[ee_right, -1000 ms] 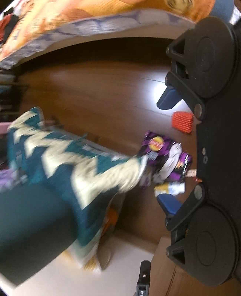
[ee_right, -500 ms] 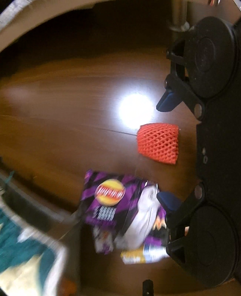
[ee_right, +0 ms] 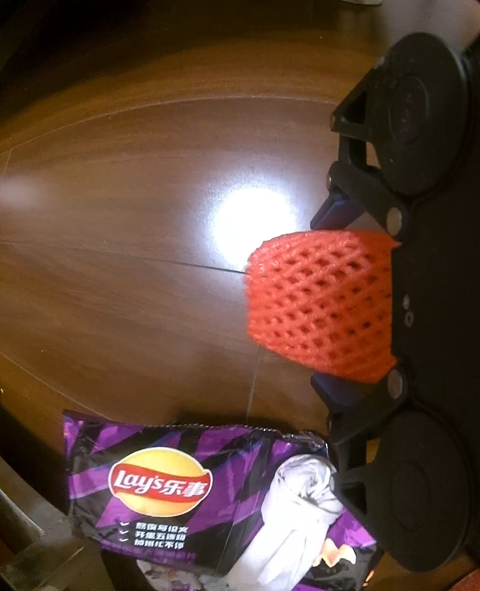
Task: Collect trash
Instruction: 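Grasp the yellow milk carton with the left gripper while the right grasps the orange mesh net, then carry the milk carton and orange net up over the wastebasket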
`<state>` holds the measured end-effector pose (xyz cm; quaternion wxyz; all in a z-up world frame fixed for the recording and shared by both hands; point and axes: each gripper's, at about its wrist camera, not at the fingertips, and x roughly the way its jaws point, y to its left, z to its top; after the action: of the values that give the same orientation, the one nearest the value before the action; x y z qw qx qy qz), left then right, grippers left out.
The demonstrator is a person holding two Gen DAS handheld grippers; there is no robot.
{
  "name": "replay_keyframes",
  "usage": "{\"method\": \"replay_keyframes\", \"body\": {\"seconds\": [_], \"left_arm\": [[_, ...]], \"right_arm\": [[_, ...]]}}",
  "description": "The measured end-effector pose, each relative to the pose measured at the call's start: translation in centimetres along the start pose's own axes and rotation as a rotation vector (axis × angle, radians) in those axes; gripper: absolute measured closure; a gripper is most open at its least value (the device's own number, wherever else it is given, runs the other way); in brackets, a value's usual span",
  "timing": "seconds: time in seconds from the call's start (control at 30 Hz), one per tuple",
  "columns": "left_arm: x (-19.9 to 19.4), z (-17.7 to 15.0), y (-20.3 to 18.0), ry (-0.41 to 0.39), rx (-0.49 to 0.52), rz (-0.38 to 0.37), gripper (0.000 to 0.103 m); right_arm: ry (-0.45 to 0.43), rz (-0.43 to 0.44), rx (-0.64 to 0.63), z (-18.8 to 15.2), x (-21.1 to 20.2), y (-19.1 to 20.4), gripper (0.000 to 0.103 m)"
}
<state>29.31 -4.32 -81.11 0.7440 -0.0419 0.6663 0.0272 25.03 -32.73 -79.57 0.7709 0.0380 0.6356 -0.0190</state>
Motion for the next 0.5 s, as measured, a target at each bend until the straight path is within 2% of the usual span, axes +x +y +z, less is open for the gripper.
{"method": "replay_keyframes", "body": {"seconds": [0.03, 0.07, 0.1, 0.2, 0.3, 0.33, 0.5], "left_arm": [[0.2, 0.0, 0.0, 0.008, 0.001, -0.001, 0.027], [0.5, 0.0, 0.0, 0.019, 0.002, -0.007, 0.043], [0.6, 0.1, 0.0, 0.030, 0.004, -0.013, 0.050], [0.3, 0.1, -0.2, 0.030, 0.009, -0.007, 0.051], [-0.5, 0.1, -0.1, 0.023, -0.004, -0.006, 0.051], [-1.0, 0.0, -0.1, 0.021, -0.003, 0.005, 0.051], [-5.2, 0.1, 0.3, 0.028, -0.026, 0.005, 0.051]], "right_arm": [[0.001, -0.001, 0.000, -0.1, 0.1, 0.0, 0.029], [0.004, -0.006, 0.000, -0.2, 0.1, 0.1, 0.034], [0.004, -0.012, 0.000, -0.2, 0.1, 0.1, 0.037], [0.003, -0.015, 0.011, -0.4, -0.1, -0.1, 0.056], [-0.003, -0.014, 0.006, -0.5, -0.8, -0.2, 0.081], [-0.007, -0.015, -0.002, -0.2, -1.3, -0.2, 0.093], [-0.038, -0.012, -0.025, 0.1, -4.8, 0.5, 0.093]]}}
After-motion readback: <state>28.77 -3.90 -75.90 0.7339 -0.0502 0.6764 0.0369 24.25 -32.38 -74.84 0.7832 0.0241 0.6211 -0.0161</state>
